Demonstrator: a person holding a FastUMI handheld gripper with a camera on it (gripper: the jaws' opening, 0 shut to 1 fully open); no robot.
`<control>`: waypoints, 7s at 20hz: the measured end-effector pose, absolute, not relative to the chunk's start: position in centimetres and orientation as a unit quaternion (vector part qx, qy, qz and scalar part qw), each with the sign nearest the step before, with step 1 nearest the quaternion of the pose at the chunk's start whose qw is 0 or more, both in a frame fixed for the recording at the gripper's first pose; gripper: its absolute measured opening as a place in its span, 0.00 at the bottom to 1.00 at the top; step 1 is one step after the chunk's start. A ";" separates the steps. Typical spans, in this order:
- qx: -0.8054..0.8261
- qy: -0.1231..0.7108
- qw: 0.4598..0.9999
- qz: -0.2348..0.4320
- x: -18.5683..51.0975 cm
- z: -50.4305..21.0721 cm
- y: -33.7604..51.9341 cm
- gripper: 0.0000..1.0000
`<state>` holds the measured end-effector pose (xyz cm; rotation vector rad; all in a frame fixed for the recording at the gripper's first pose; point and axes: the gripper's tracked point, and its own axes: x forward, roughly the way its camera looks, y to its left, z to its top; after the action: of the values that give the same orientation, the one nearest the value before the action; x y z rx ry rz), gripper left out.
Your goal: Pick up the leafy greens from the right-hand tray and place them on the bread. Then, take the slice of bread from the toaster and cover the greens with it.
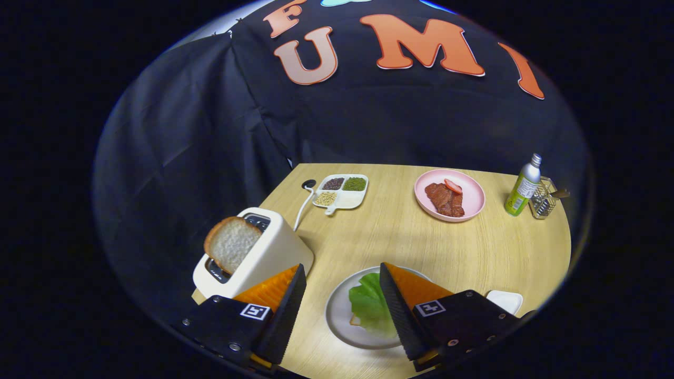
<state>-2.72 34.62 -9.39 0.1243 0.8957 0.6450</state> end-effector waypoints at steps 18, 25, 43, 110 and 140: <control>0.009 0.530 0.756 0.385 -6.8 -4.1 50.8 0.83; -0.049 0.559 0.740 0.370 -7.4 -7.6 52.0 0.68; -0.031 0.540 0.765 0.349 -5.1 -9.2 49.9 0.15; 0.308 0.489 0.740 0.345 -4.4 -24.5 27.6 0.14; 0.069 -0.006 0.986 0.149 2.3 -1.5 12.1 0.91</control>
<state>2.29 12.14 -1.50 0.1395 -0.0120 0.2984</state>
